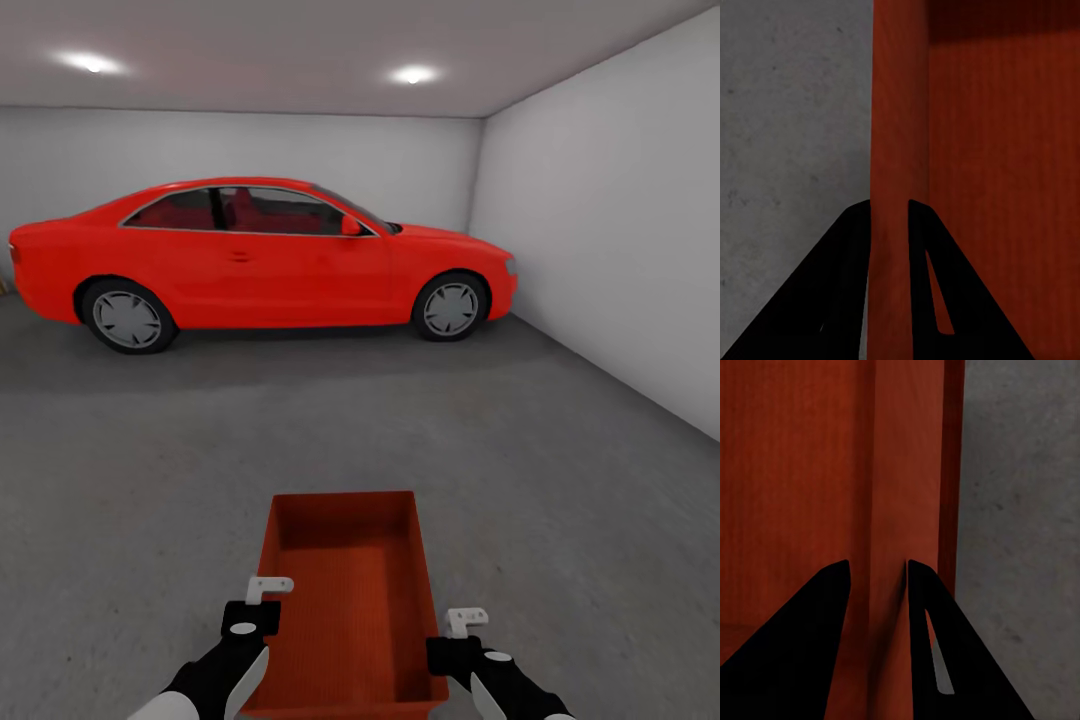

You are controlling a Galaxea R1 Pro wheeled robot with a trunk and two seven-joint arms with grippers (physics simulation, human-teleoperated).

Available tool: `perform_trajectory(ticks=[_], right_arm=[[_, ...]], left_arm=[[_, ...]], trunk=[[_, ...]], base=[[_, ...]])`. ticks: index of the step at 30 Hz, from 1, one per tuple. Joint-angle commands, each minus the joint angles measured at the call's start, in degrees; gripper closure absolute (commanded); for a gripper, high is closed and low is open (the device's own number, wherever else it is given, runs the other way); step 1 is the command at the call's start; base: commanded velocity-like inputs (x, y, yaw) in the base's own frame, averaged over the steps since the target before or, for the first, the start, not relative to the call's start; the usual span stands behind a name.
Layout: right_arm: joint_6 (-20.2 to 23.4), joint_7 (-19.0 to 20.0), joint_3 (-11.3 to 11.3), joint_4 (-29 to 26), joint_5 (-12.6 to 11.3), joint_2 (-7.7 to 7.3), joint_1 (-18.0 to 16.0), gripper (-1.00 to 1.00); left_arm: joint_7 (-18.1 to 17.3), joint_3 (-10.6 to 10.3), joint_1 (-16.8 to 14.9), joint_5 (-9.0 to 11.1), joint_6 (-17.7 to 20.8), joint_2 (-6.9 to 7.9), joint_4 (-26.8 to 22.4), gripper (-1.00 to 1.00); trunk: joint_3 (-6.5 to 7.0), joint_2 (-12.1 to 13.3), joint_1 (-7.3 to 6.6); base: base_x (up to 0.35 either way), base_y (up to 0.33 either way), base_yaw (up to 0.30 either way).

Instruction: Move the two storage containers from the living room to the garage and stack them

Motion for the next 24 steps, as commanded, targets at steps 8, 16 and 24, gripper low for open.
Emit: perform_trajectory(ticks=[8, 16, 24], right_arm=[[-4.1, 0.4, 0.1, -1.1, -0.1, 0.01, 0.0, 1.0], [-4.1, 0.4, 0.1, -1.1, -0.1, -0.01, 0.0, 1.0], [-4.2, 0.4, 0.1, -1.1, -0.1, 0.05, 0.0, 1.0]], left_arm=[[0.4, -1.6, 0.0, 2.1, 0.7, 0.05, 0.1, 1.0], [0.4, -1.6, 0.0, 2.1, 0.7, 0.05, 0.0, 1.0], [0.4, -1.6, 0.0, 2.0, 0.7, 0.26, 0.1, 1.0]], trunk=[[-1.5, -3.3, 1.76], [-2.94, -6.5, 3.51], [-3.12, -6.9, 3.73]], base=[[0.0, 0.0, 0.0], [0.0, 0.0, 0.0], [0.0, 0.0, 0.0]])
